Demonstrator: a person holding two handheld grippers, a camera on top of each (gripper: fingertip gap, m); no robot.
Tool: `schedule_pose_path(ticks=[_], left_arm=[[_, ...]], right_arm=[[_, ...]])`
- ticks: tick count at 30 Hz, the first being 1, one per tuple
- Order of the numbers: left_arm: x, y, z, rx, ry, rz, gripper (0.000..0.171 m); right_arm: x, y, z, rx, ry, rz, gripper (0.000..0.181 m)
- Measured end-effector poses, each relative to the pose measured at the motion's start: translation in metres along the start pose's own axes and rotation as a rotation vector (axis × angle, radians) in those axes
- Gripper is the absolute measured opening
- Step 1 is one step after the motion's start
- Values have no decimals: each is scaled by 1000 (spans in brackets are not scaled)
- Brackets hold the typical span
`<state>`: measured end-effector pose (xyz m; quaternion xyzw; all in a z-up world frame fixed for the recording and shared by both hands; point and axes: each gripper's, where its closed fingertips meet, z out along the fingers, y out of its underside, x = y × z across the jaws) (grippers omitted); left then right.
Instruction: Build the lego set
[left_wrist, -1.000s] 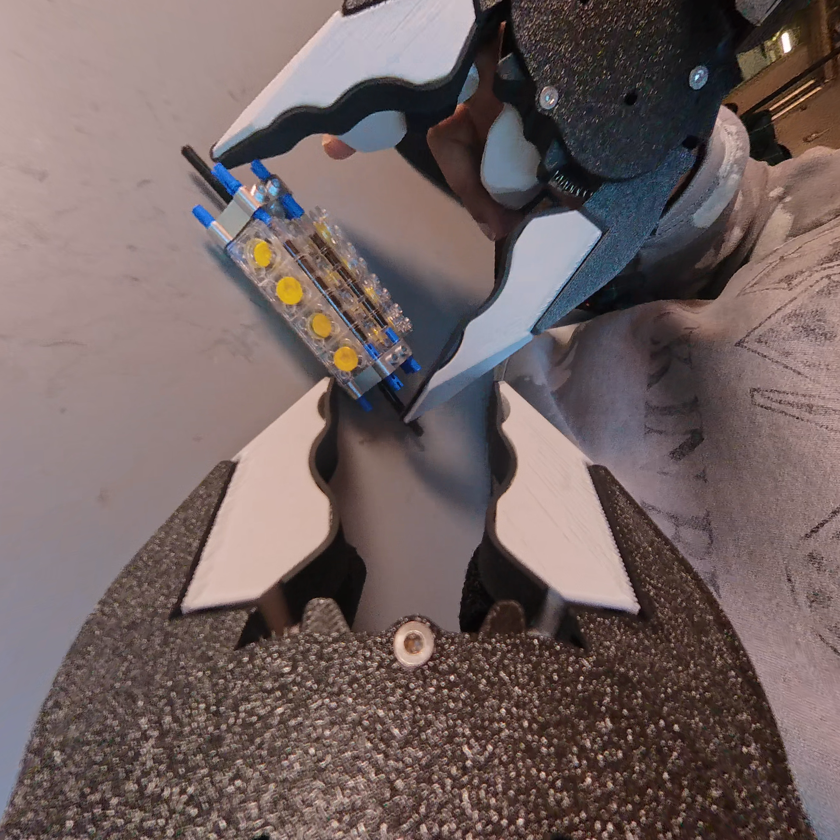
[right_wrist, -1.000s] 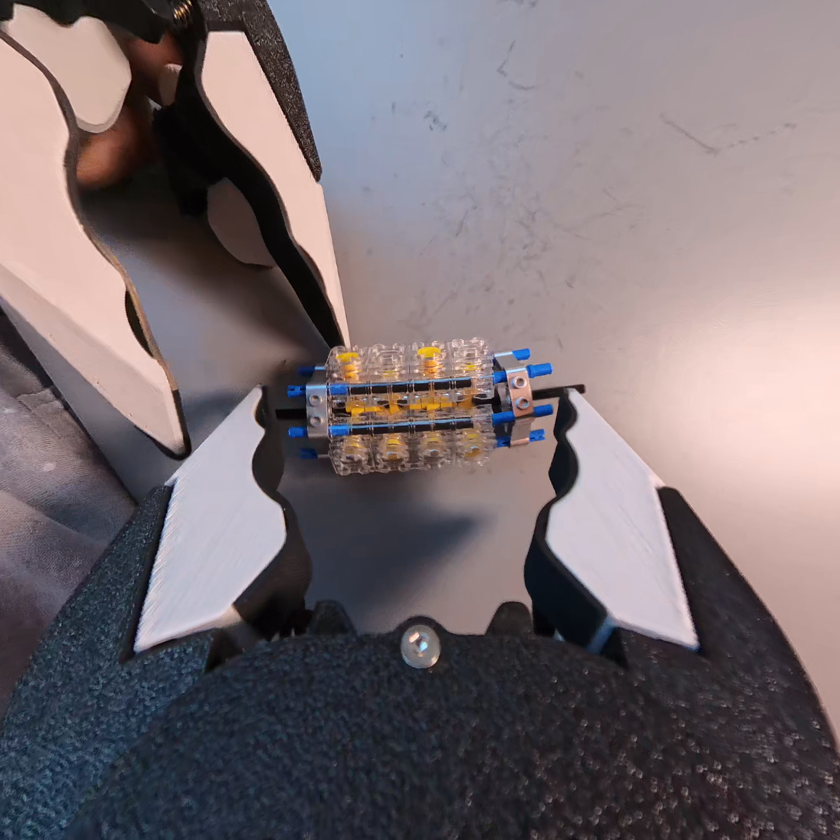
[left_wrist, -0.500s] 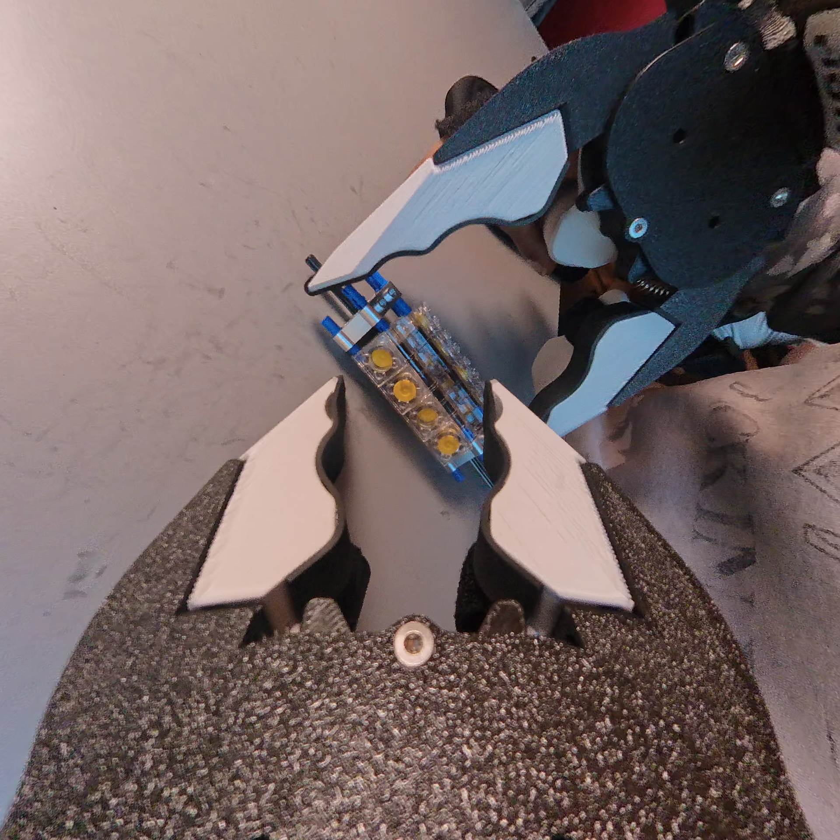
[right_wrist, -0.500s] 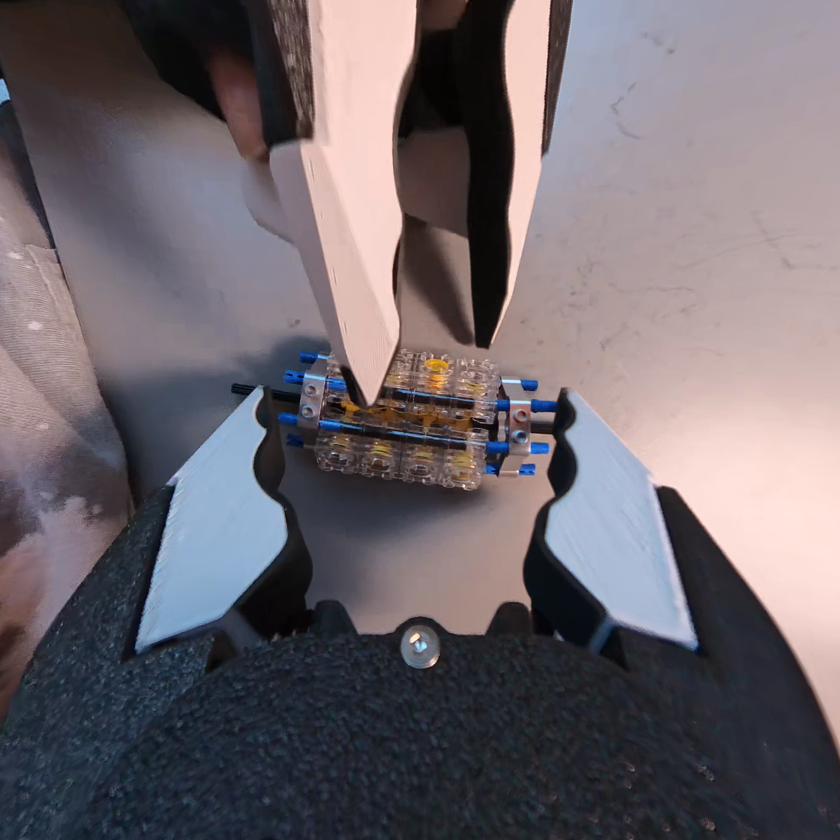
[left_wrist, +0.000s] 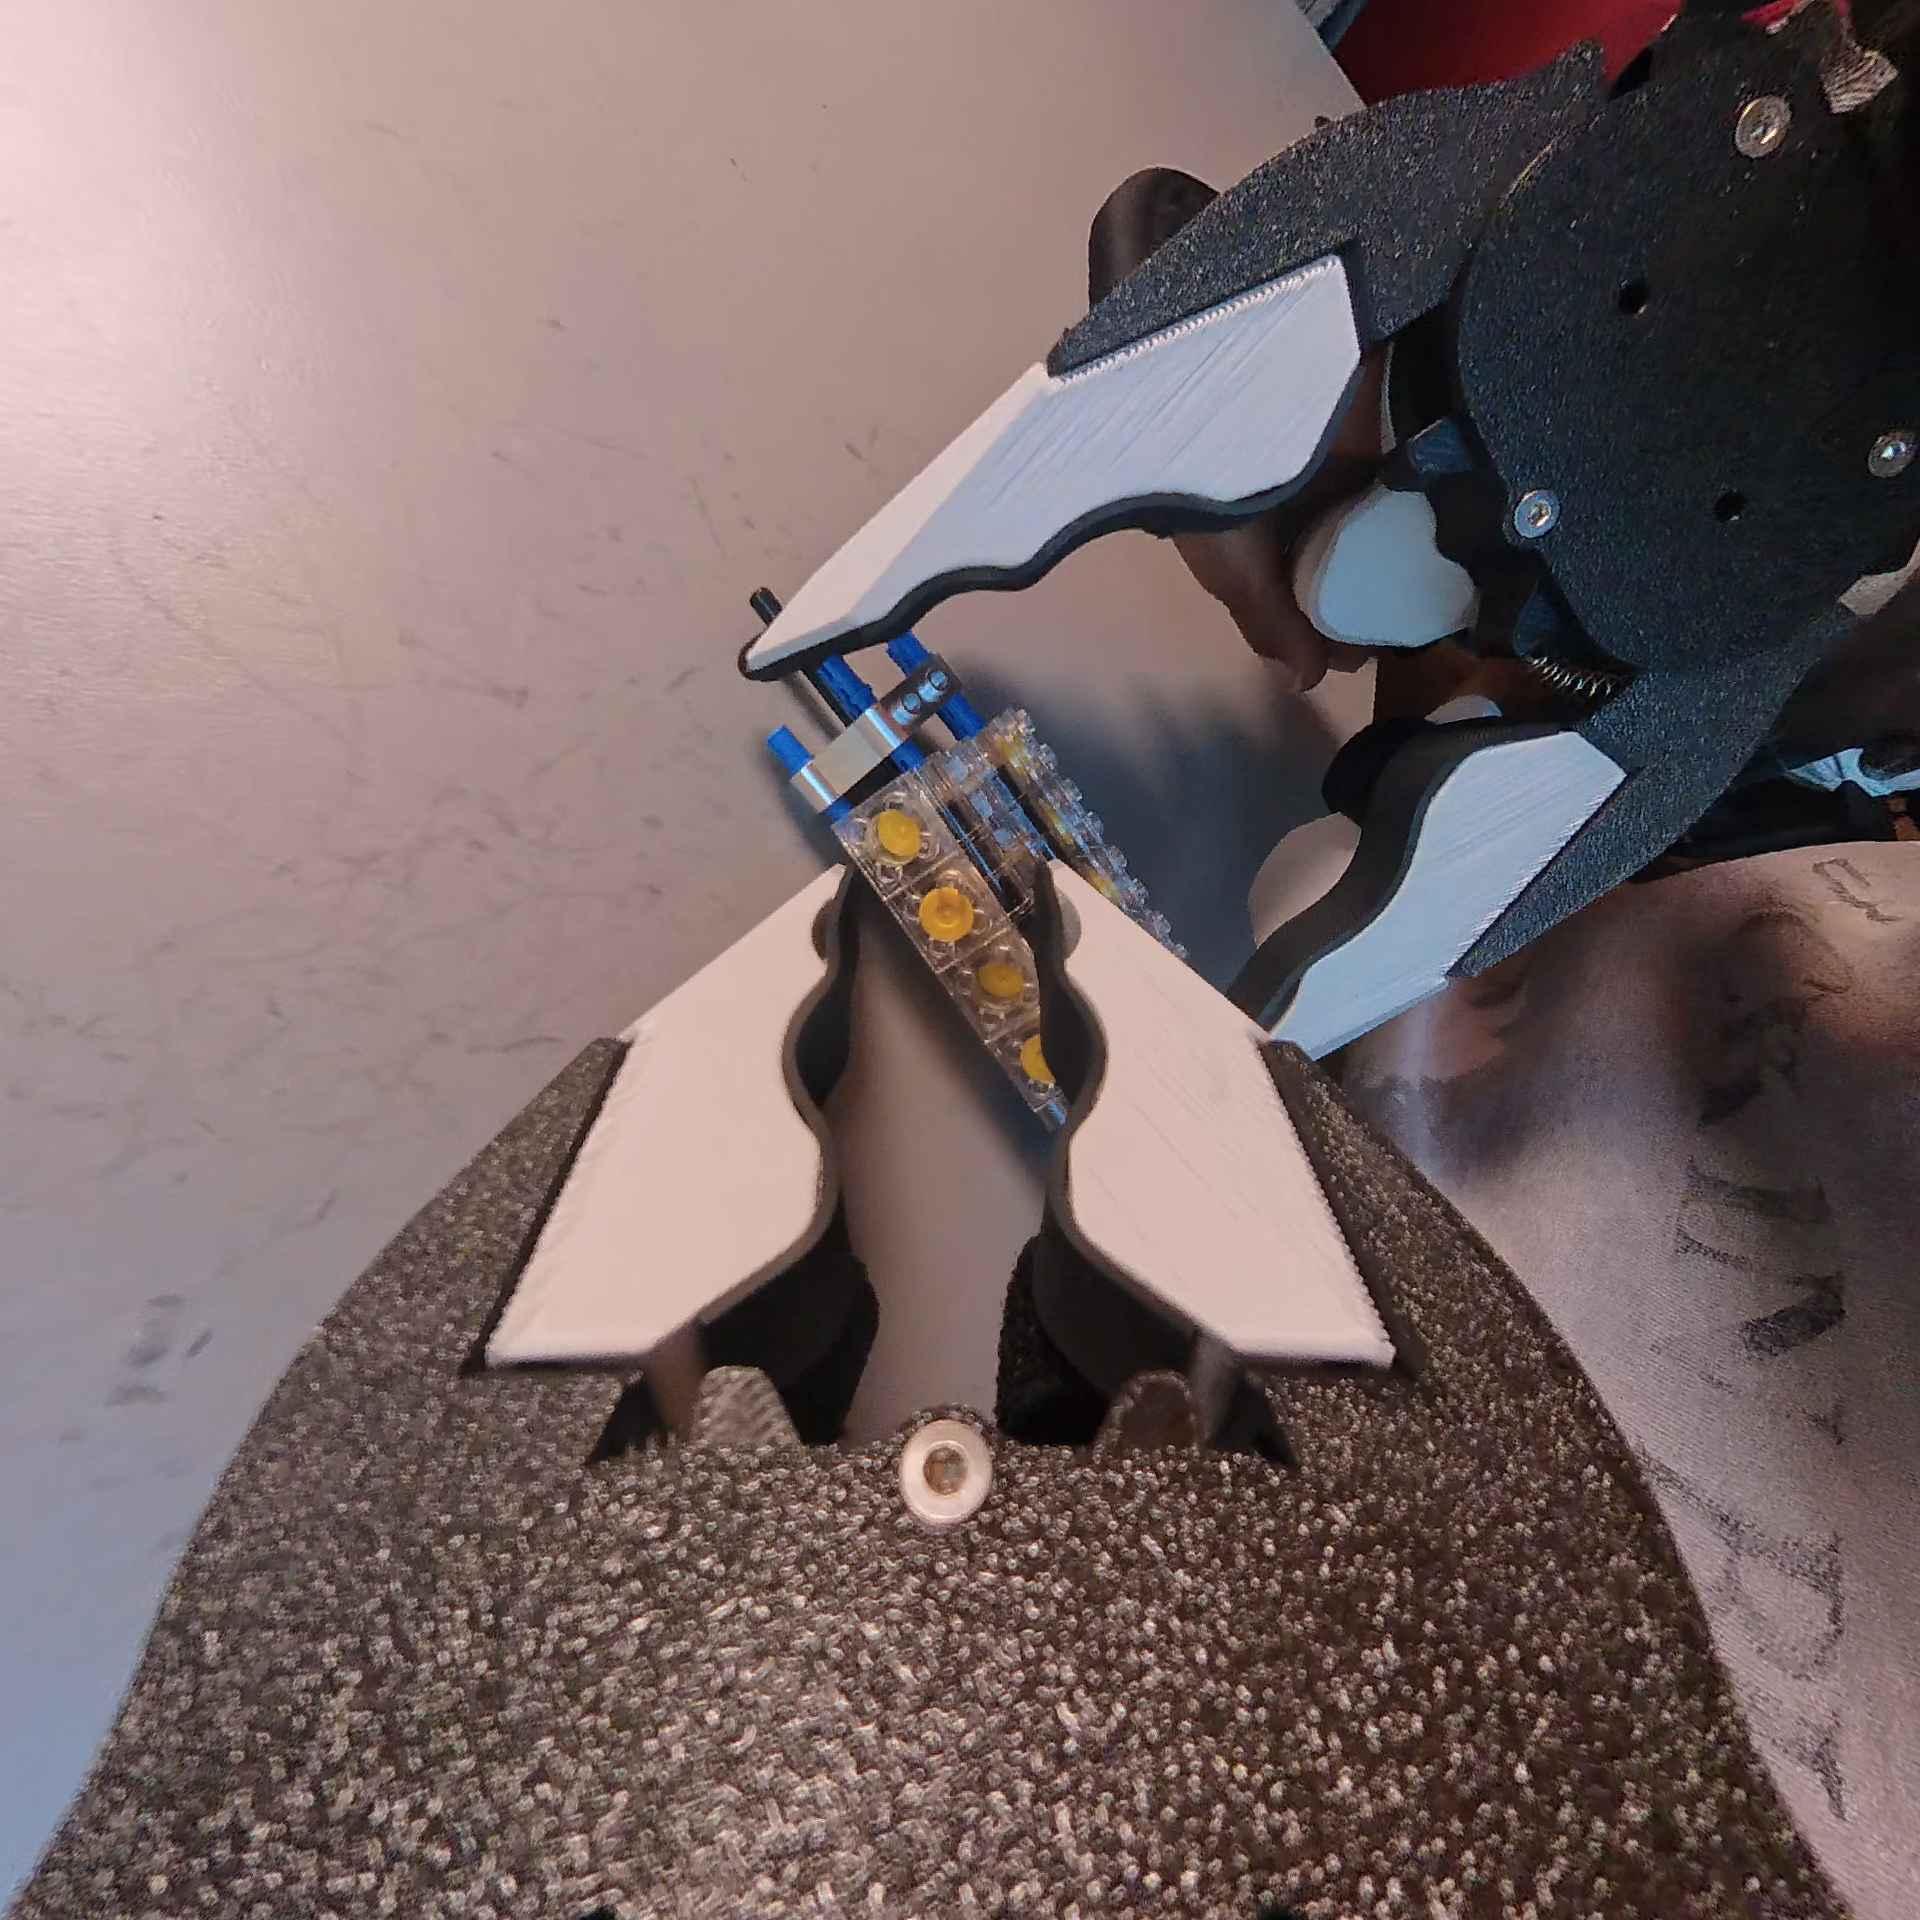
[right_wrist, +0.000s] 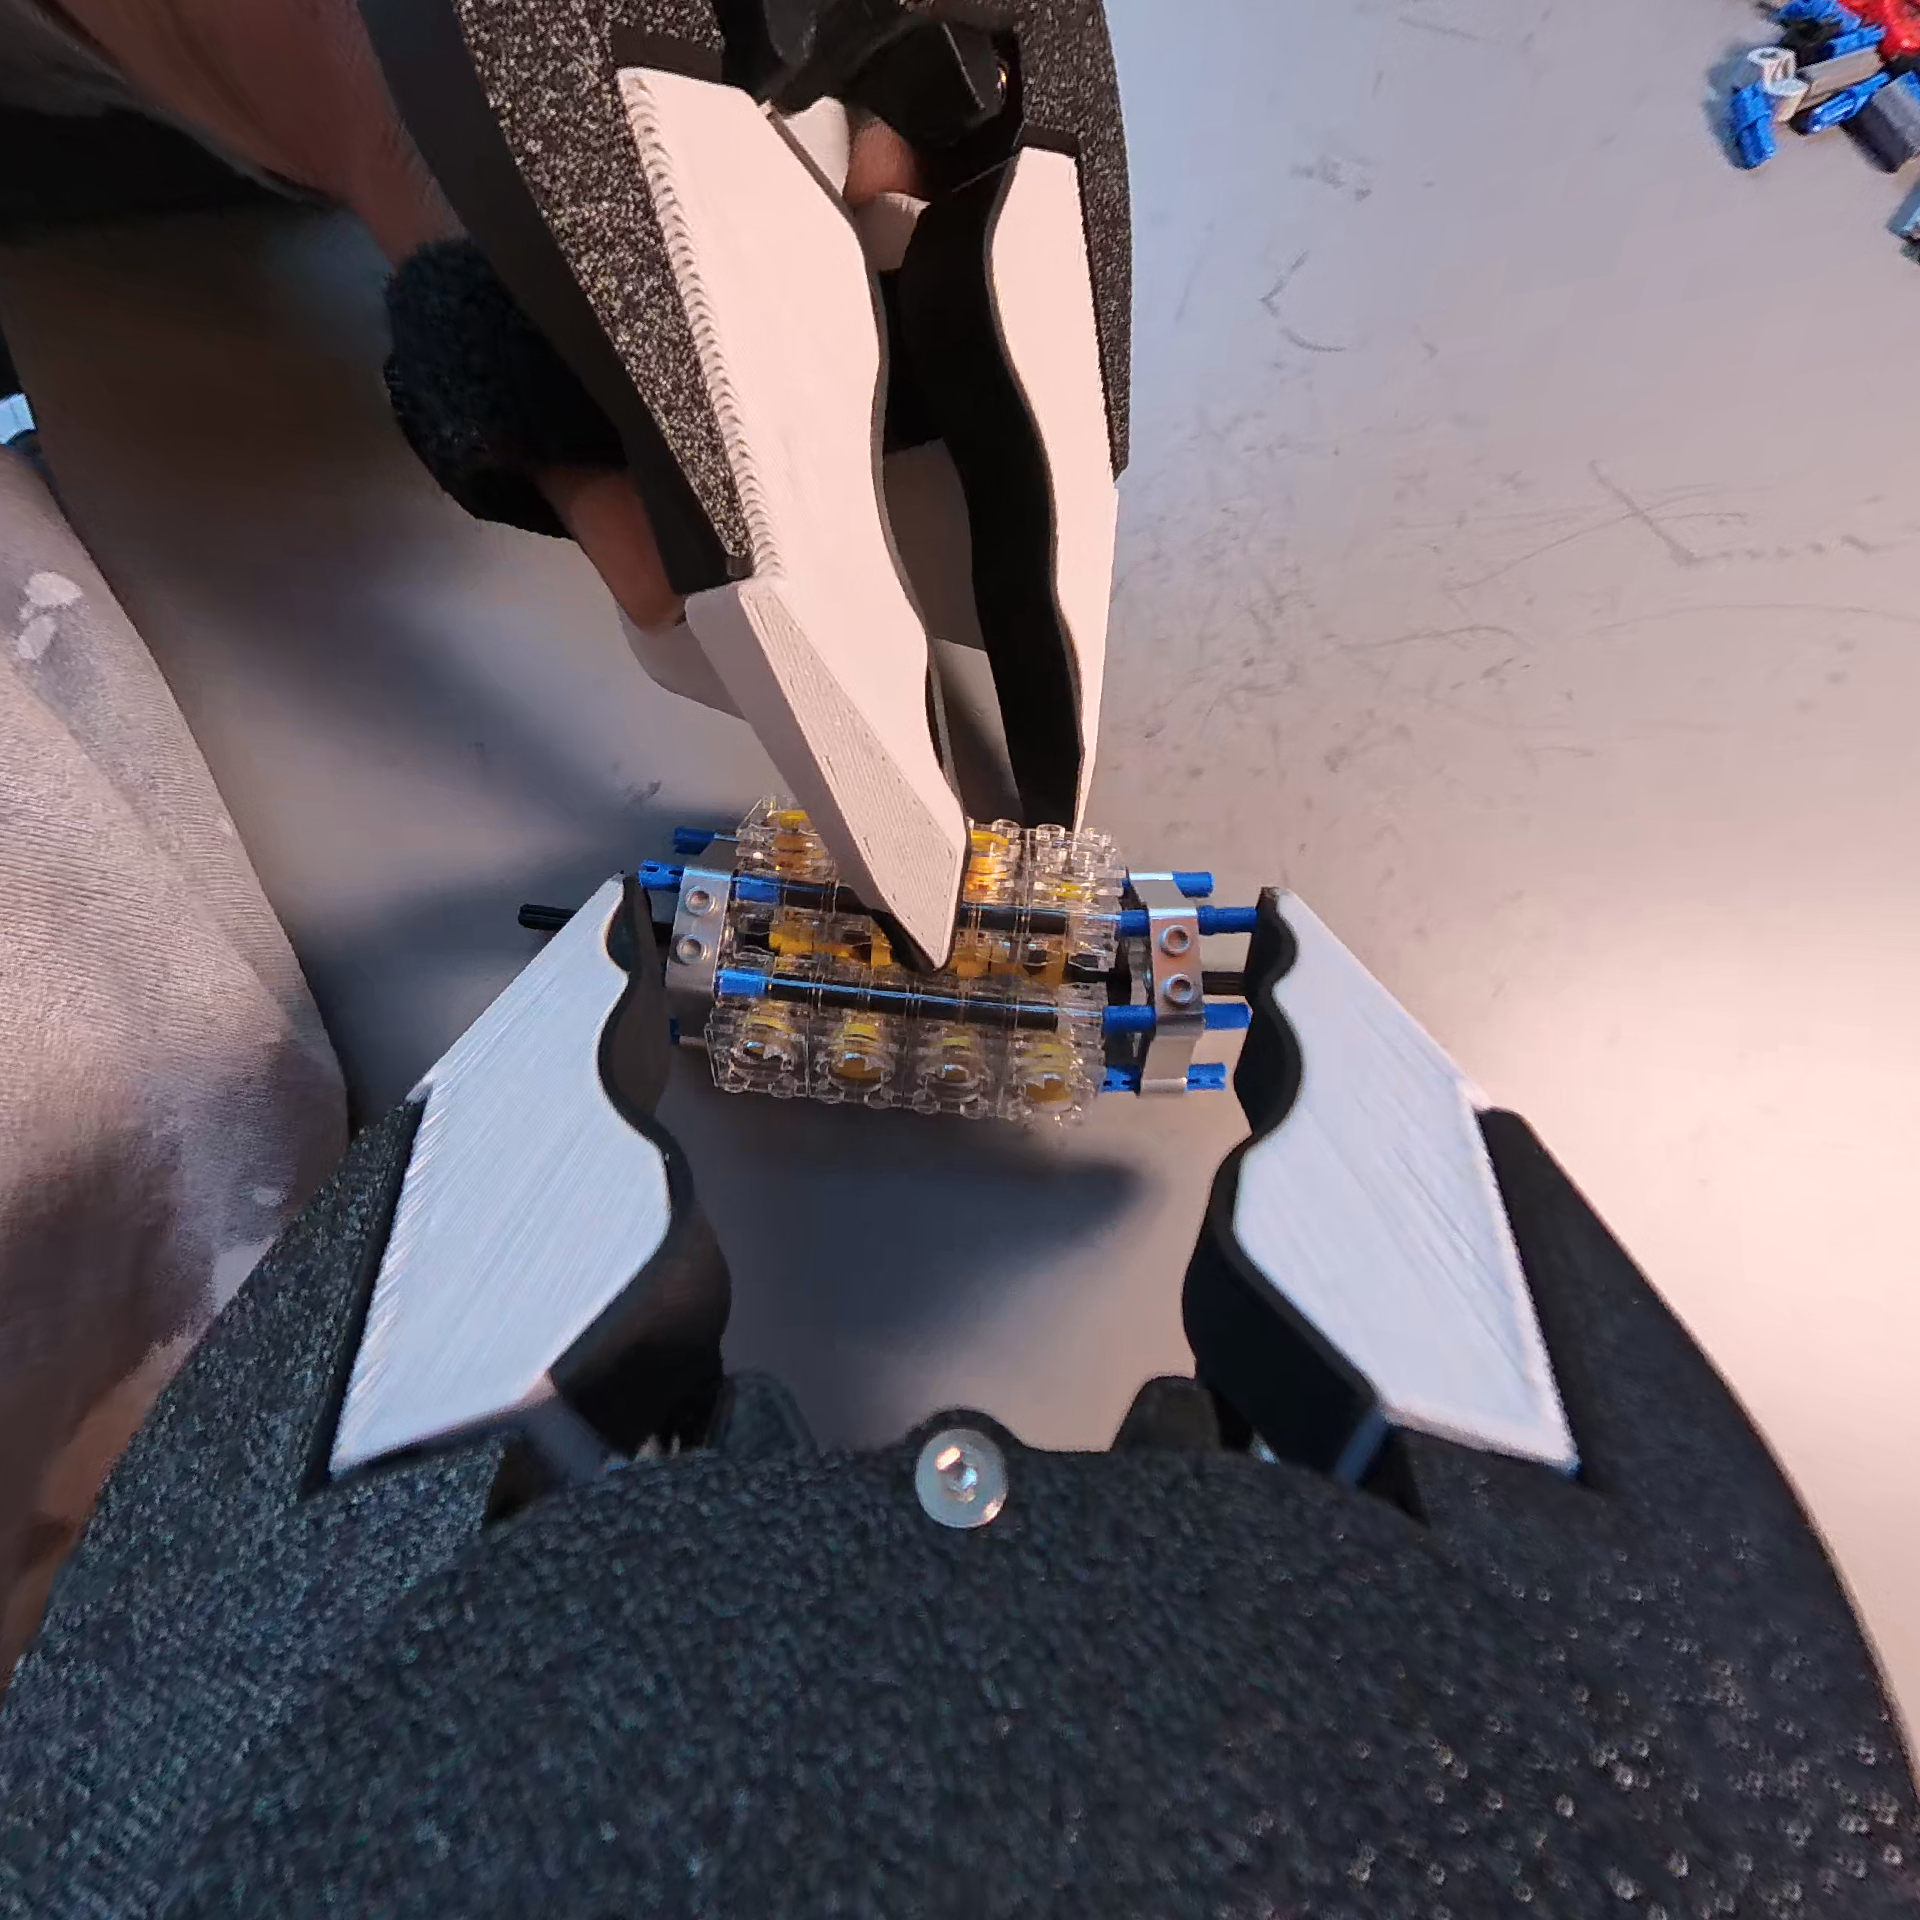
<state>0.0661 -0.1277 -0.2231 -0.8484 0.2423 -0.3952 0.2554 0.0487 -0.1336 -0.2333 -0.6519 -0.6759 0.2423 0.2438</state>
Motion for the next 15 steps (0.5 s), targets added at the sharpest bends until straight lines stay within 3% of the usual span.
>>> schedule_pose_path(ticks=[15], left_arm=[[-1, -1, 1, 22, -31, 10, 28]], right_arm=[[1, -2, -1, 59, 71, 58, 104]])
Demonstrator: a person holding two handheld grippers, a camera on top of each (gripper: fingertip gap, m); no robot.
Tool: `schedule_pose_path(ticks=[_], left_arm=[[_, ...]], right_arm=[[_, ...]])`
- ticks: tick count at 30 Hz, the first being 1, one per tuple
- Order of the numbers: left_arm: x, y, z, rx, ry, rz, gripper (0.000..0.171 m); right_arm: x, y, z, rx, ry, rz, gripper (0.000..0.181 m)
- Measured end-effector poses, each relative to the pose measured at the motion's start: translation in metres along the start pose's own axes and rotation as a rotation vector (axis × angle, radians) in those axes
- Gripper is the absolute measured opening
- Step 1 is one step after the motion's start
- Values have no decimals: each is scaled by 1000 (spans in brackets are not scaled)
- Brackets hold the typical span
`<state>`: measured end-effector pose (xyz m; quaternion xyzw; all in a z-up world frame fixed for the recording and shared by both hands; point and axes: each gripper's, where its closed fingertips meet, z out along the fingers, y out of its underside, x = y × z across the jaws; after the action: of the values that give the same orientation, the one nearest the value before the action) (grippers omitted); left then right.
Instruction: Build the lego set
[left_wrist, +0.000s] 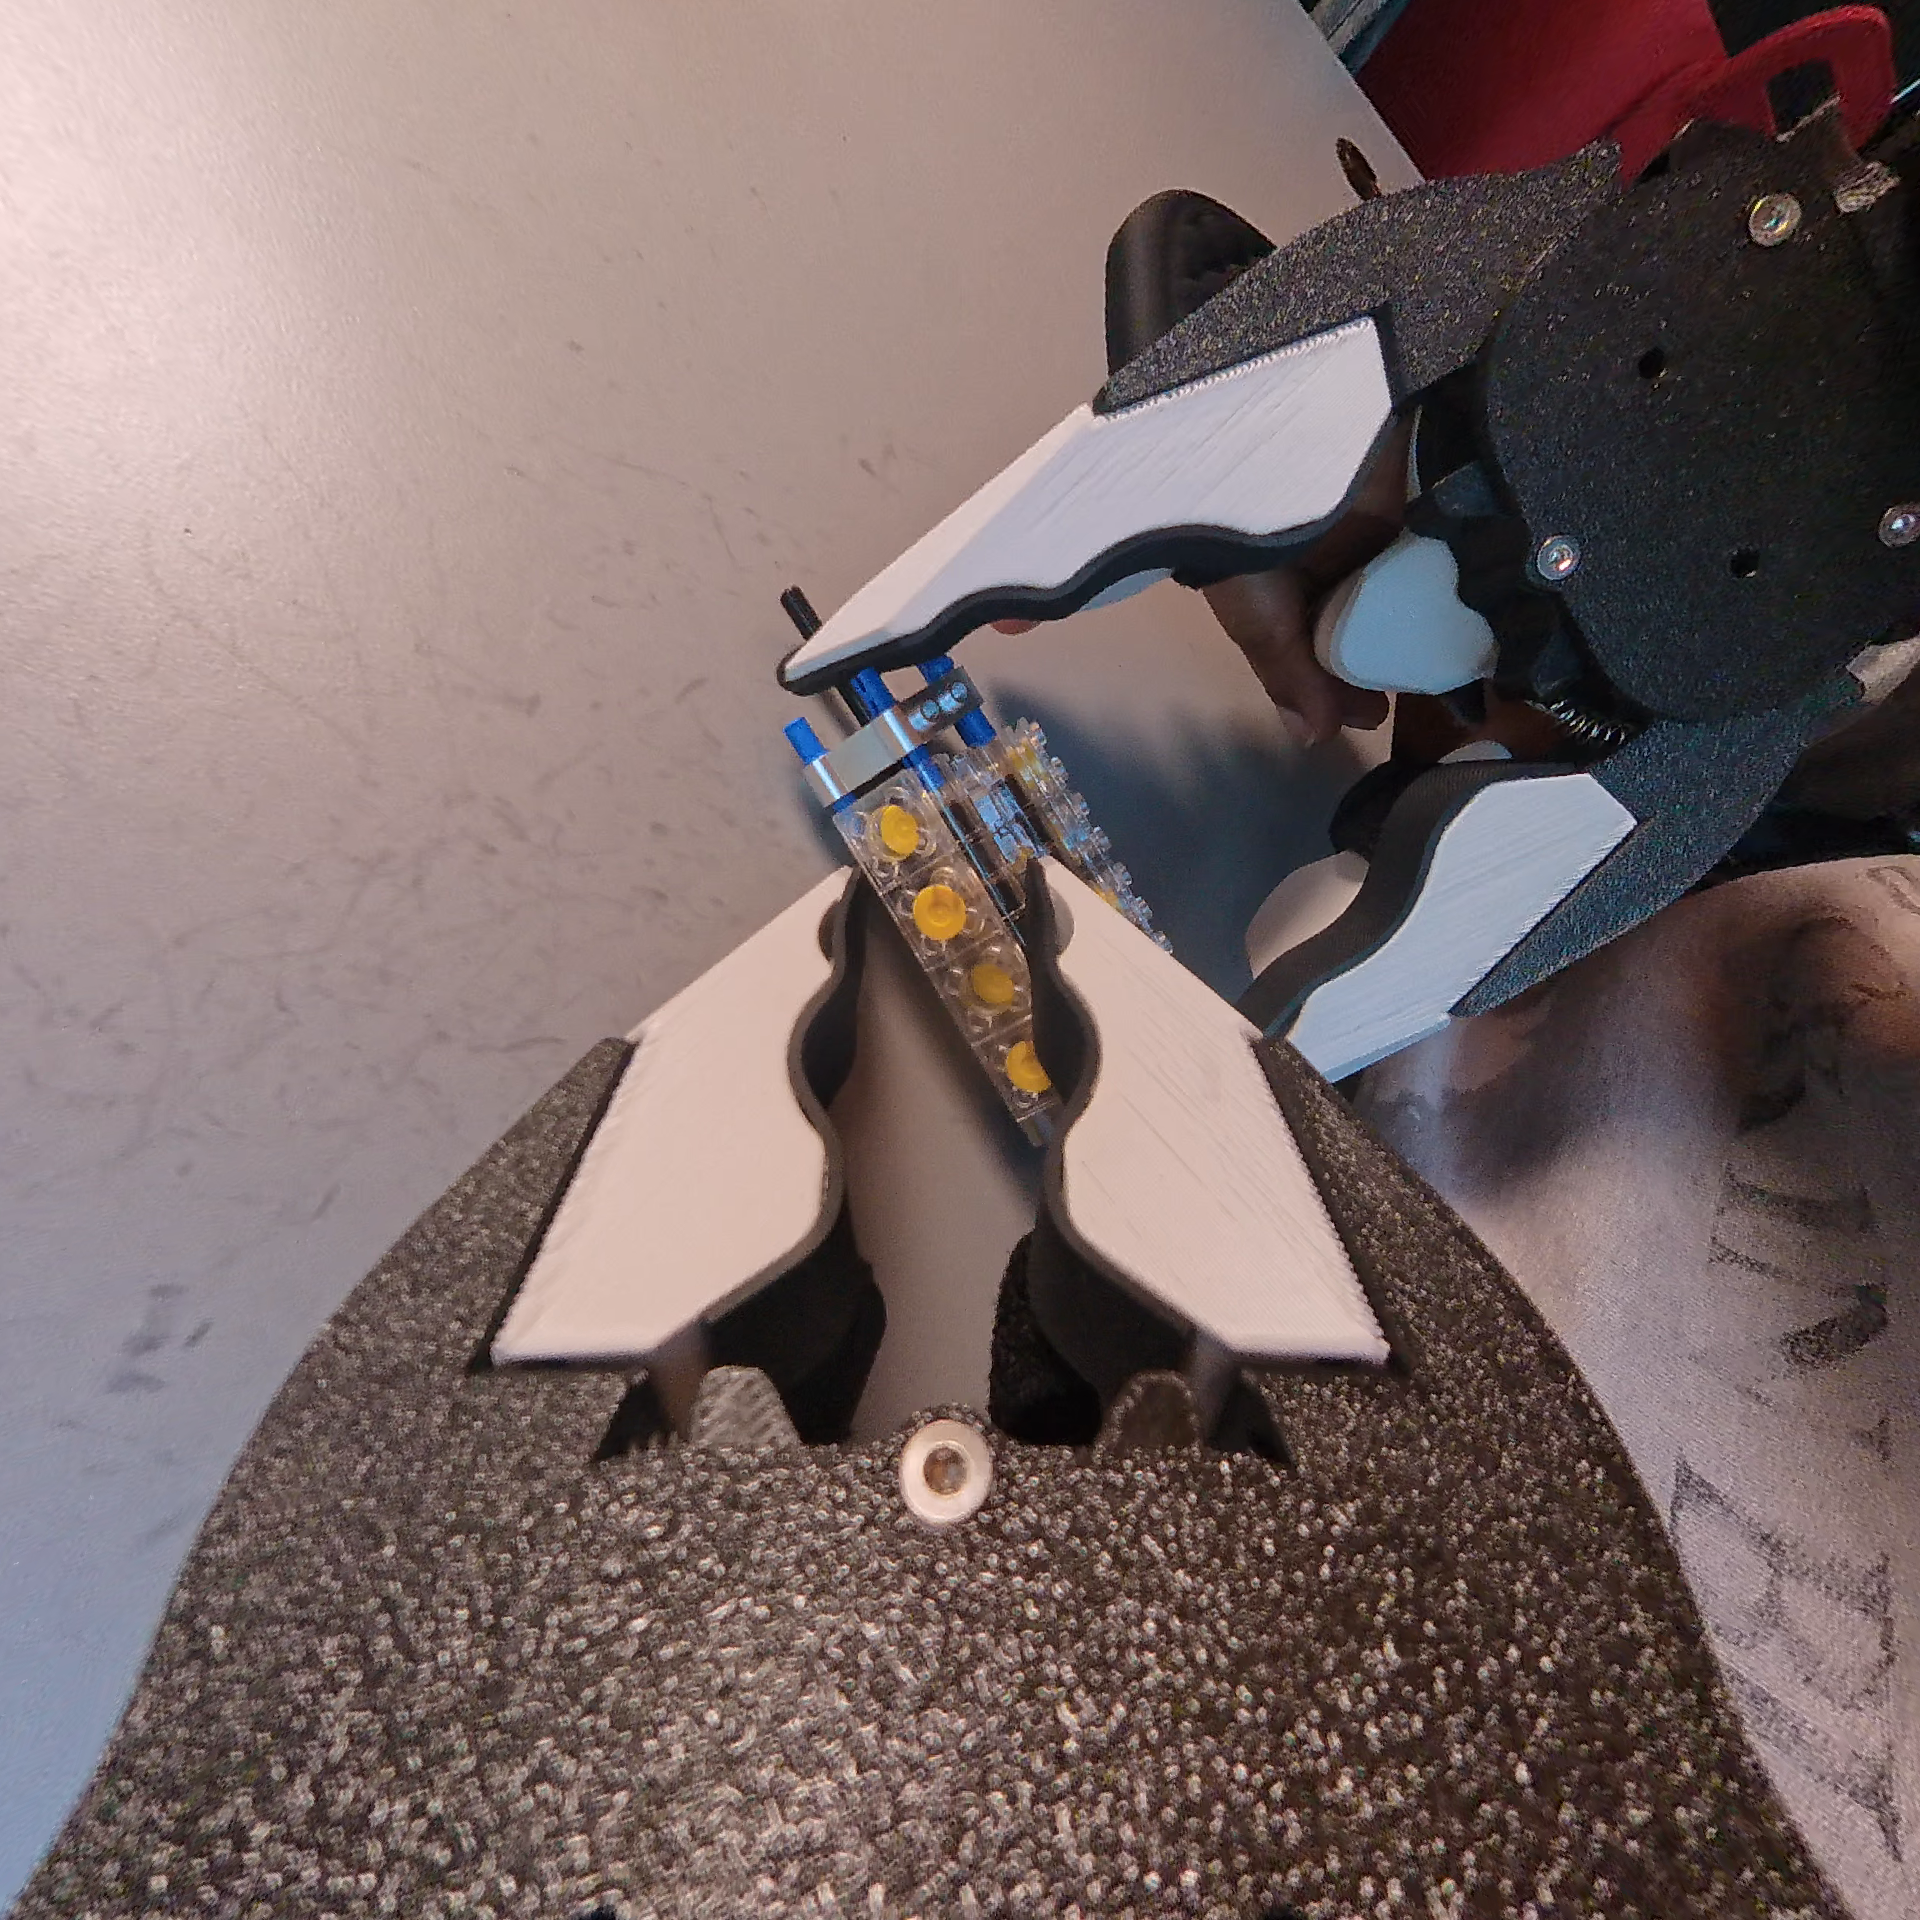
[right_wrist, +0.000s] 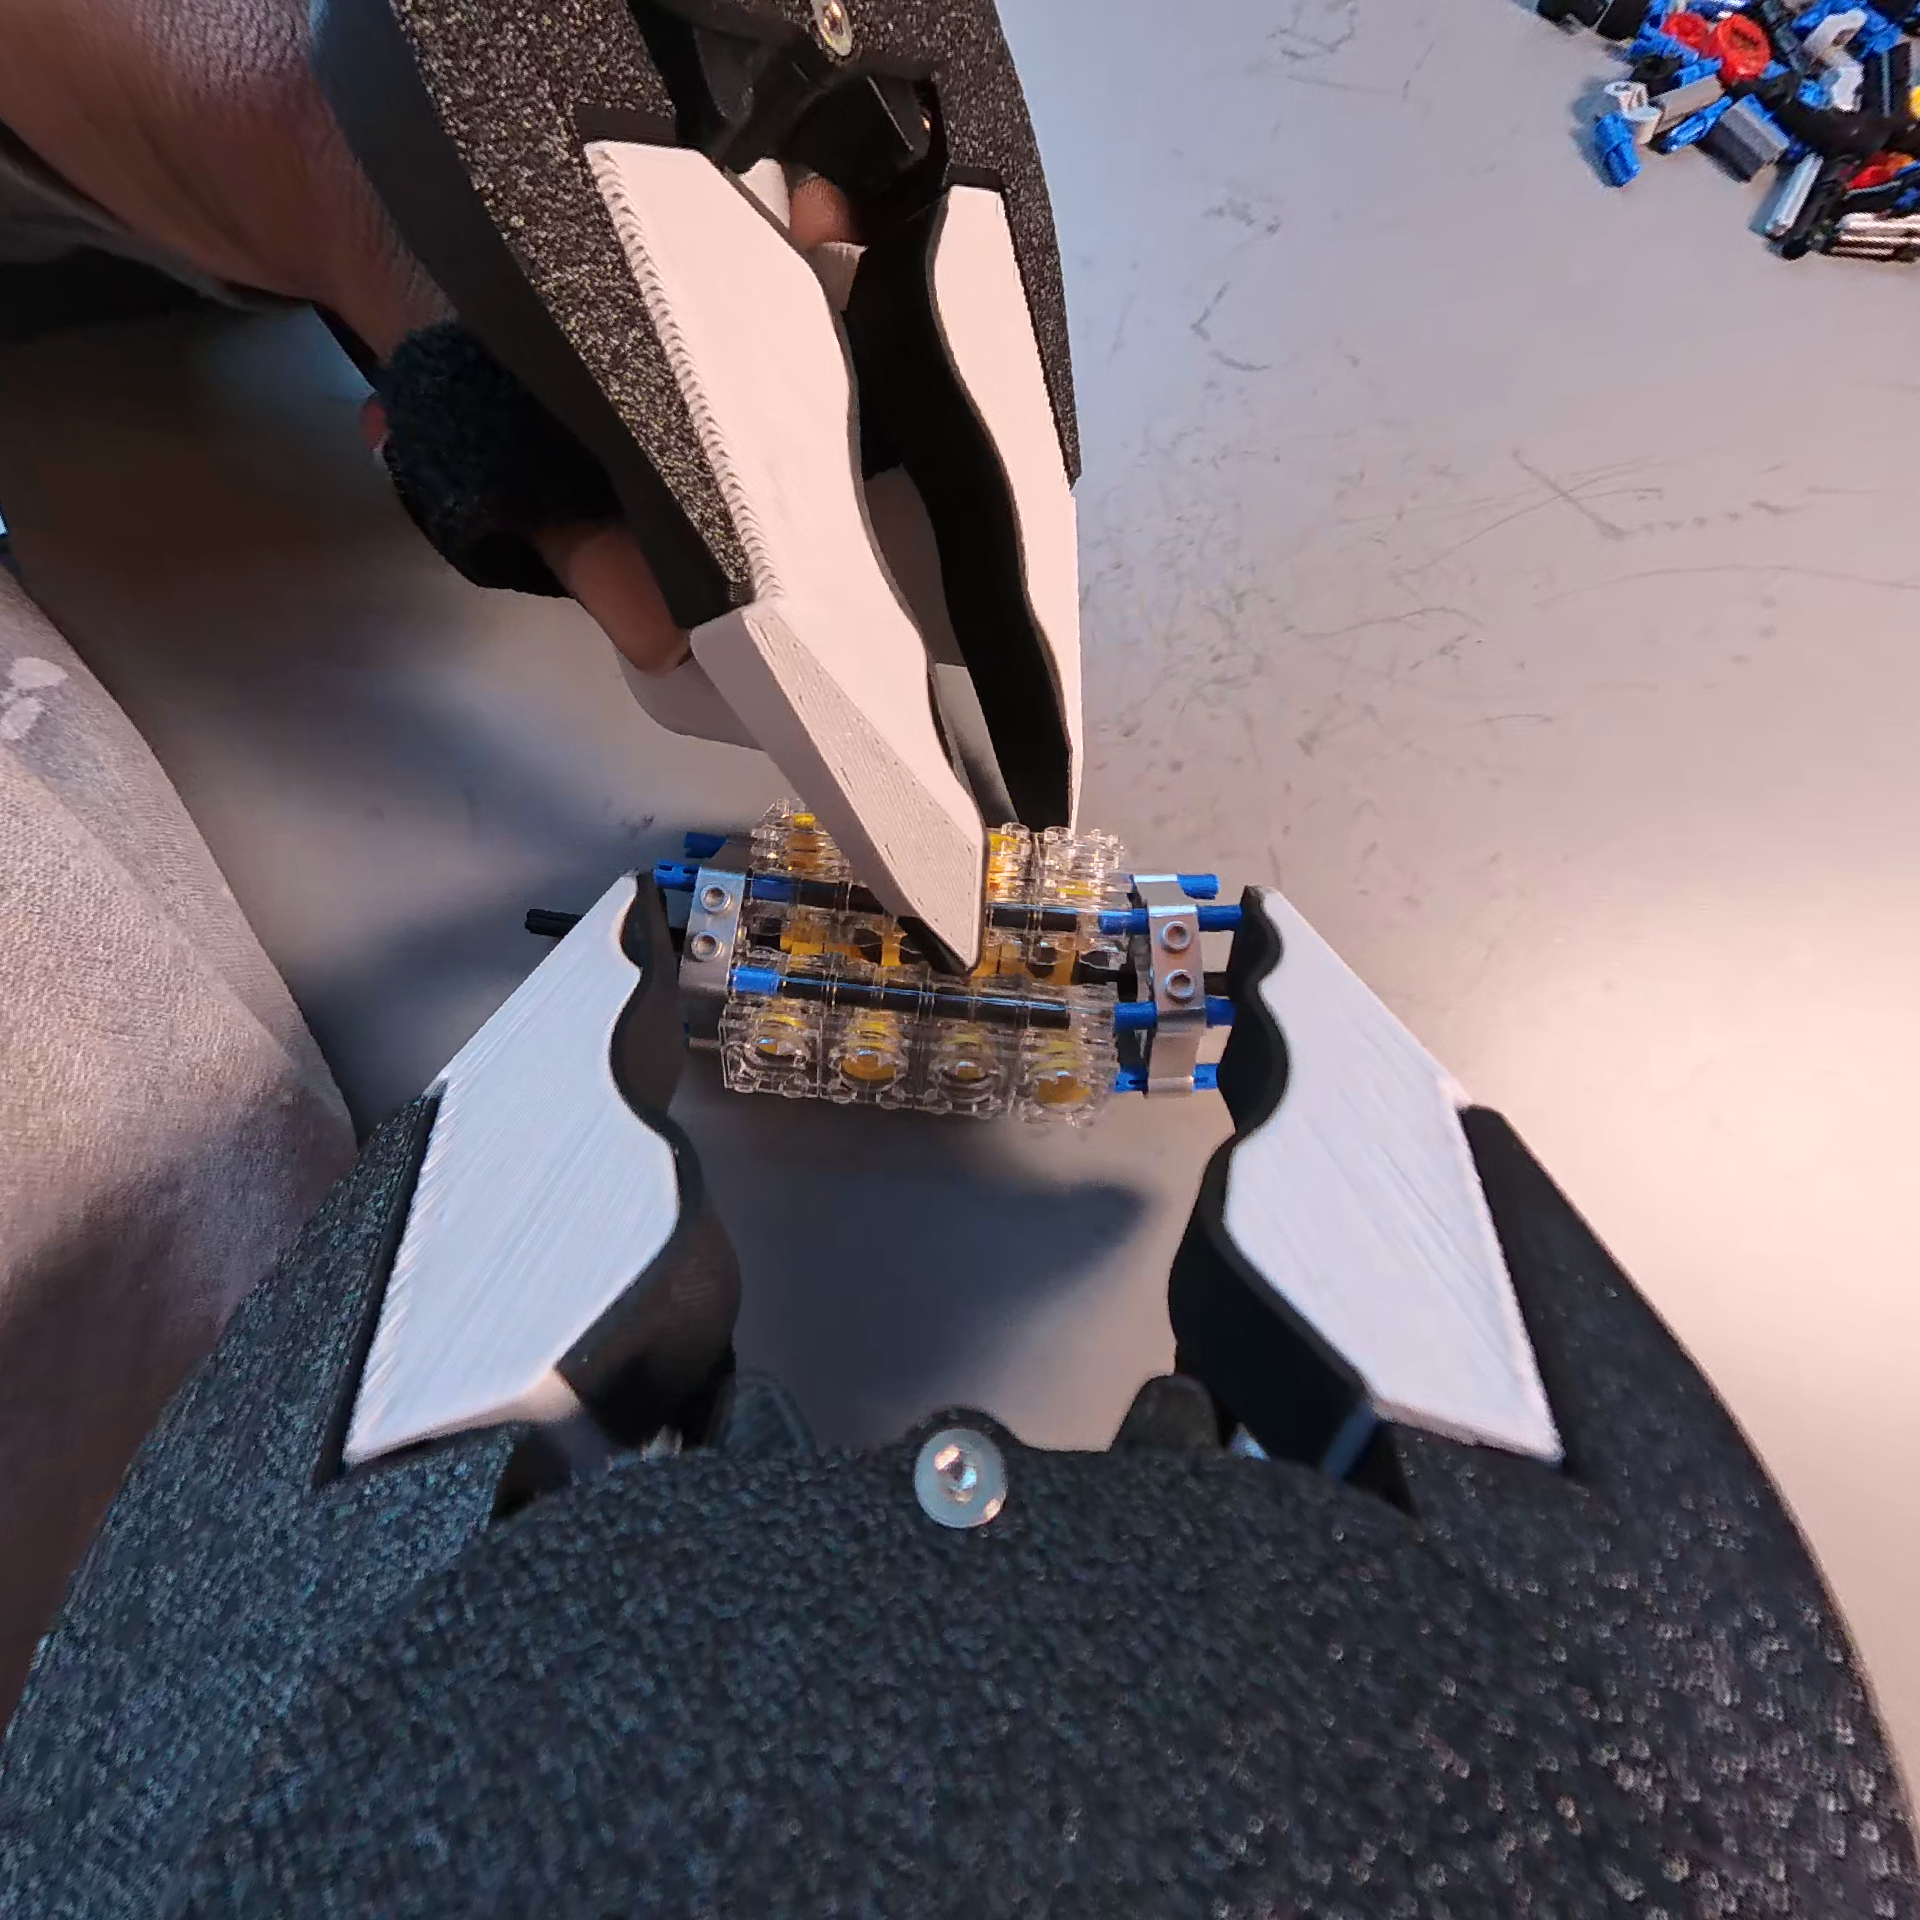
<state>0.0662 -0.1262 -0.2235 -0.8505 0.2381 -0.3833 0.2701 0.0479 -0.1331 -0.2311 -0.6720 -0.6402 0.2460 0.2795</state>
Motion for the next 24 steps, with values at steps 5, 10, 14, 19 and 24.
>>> schedule_pose_path(ticks=[5, 10, 14, 19, 24], left_arm=[[0, 0, 0, 3, -4, 4, 28], [0, 0, 0, 5, 0, 2, 28], [0, 0, -1, 1, 11, -2, 29], [1, 2, -4, 11, 20, -24, 28], [1, 2, -8, 34, 30, -44, 32]], right_arm=[[0, -1, 0, 12, 11, 12, 103], [0, -1, 0, 22, 17, 35, 104], [-1, -2, 0, 30, -12, 40, 106], [2, -5, -9, 58, -73, 51, 118], [1, 7, -16, 4, -45, 32, 109]])
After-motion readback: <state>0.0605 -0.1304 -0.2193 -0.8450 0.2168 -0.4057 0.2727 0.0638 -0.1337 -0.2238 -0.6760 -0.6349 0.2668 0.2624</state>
